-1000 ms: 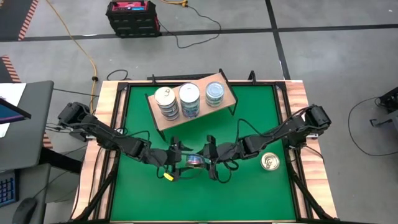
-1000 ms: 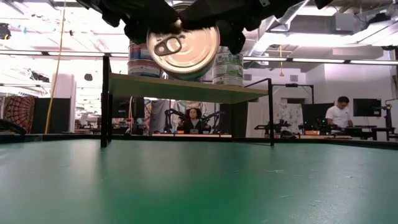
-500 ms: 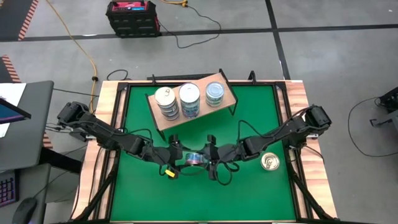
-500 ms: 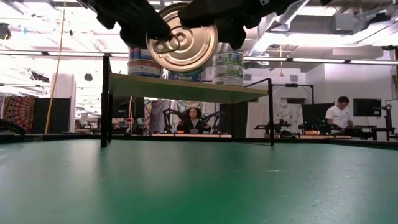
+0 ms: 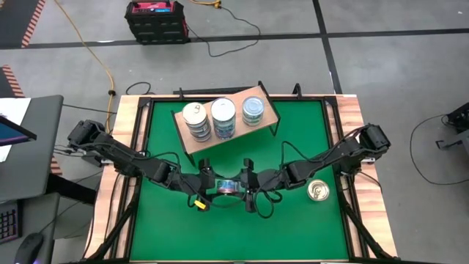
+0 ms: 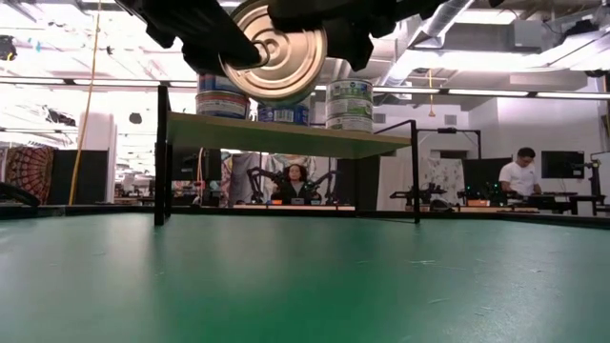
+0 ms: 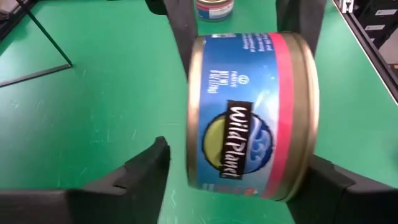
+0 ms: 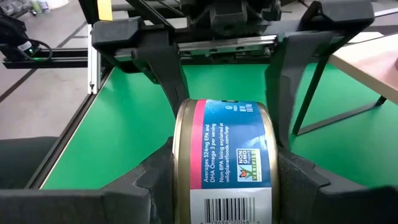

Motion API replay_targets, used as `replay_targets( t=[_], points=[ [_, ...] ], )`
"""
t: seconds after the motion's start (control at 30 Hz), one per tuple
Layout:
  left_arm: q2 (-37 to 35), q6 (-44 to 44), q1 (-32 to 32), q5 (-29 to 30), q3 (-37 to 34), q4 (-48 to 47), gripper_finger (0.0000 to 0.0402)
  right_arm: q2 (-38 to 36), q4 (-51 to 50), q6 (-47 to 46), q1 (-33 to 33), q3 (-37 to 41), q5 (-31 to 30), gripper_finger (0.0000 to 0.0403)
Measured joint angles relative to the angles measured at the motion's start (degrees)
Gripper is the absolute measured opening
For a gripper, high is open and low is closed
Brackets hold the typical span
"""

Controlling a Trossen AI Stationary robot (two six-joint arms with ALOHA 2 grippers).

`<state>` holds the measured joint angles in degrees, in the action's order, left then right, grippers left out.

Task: Stack canned seafood by type on shelf
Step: Stack the blue pink tuna can on top of the blue pink tuna can on the shelf

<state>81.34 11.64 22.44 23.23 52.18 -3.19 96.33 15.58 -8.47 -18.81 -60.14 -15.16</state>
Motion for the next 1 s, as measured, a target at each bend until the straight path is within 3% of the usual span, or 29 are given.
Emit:
replay_targets(
  t=[0.2,0.53,0.63,1.0],
  points=[
    [0.0,-0.2,0.0,-0.6,0.0,0.0,0.0184,0.0,0.1,0.0,0.0,0.0,0.0,0.0239],
    [0.0,1.4,0.0,-0.6,0.0,-0.9,0.0184,0.0,0.5,-0.3,0.9,0.0,1.8,0.0276],
    [0.0,1.8,0.0,-0.1,2.4,-6.4,0.0184,-0.5,0.0,-0.4,1.7,0.0,1.8,0.0285],
    [-3.0,2.9,1.6,3.3,13.5,-26.7,0.0185,-16.2,-17.9,-1.0,2.2,-0.1,0.0,0.0293]
  ],
)
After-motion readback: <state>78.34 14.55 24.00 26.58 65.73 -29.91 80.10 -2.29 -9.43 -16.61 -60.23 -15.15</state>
